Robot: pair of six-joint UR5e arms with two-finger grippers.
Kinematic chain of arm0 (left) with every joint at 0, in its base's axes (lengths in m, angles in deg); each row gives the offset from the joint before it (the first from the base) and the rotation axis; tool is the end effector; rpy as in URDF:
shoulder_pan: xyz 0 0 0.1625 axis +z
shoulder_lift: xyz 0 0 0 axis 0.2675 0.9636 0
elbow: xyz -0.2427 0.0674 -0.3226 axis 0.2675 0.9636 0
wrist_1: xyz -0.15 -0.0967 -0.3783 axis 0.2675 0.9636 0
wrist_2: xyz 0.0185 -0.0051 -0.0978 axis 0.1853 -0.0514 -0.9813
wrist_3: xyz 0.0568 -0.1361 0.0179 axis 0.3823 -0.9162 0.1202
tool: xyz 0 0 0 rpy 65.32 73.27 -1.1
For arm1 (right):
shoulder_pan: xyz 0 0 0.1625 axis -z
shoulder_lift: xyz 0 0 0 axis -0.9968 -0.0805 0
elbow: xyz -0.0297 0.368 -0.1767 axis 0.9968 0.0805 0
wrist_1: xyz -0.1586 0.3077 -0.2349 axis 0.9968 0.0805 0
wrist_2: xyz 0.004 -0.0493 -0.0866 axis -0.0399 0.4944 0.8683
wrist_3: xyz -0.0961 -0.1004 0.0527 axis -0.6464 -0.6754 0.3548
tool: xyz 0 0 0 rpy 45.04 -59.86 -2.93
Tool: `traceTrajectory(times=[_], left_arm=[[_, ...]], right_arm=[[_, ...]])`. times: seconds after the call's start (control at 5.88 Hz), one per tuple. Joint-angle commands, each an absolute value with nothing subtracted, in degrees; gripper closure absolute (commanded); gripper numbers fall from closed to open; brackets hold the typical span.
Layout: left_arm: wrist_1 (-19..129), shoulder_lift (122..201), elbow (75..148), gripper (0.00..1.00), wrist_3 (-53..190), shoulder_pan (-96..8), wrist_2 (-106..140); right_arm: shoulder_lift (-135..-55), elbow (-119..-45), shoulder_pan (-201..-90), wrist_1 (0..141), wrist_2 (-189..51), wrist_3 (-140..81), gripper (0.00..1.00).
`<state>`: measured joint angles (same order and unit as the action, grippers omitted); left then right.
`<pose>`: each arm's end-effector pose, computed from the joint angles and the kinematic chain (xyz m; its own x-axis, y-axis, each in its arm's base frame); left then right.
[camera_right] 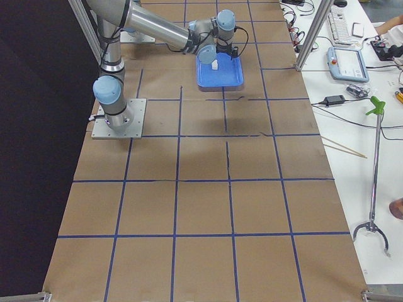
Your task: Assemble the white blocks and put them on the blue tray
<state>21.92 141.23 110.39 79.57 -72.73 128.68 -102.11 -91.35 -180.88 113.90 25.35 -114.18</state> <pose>-0.1176 -0.5129 0.4443 -0.9952 -0.0971 0.0090 -0.0975 0.9866 -0.1310 0.2349 -0.5445 0.2580 -0.2588 -0.9651 -0.0402 -0.9073 0.2572 -0.3327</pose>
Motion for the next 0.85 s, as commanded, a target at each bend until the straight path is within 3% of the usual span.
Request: traceTrajectory(times=[0.0, 0.34, 0.68], left_arm=[[22.0, 141.2, 110.4, 0.01, 79.6, -72.7, 128.7], [22.0, 141.2, 110.4, 0.01, 79.5, -72.8, 128.7], [22.1, 141.2, 110.5, 0.01, 79.6, -72.8, 128.7]], right_arm=[[-104.4, -83.6, -176.5, 99.4, 30.1, -112.7, 0.00], [-105.3, -75.3, -170.0, 91.6, 36.2, -103.2, 0.00], [-107.1, -71.0, -169.8, 89.4, 43.1, -69.4, 0.00]])
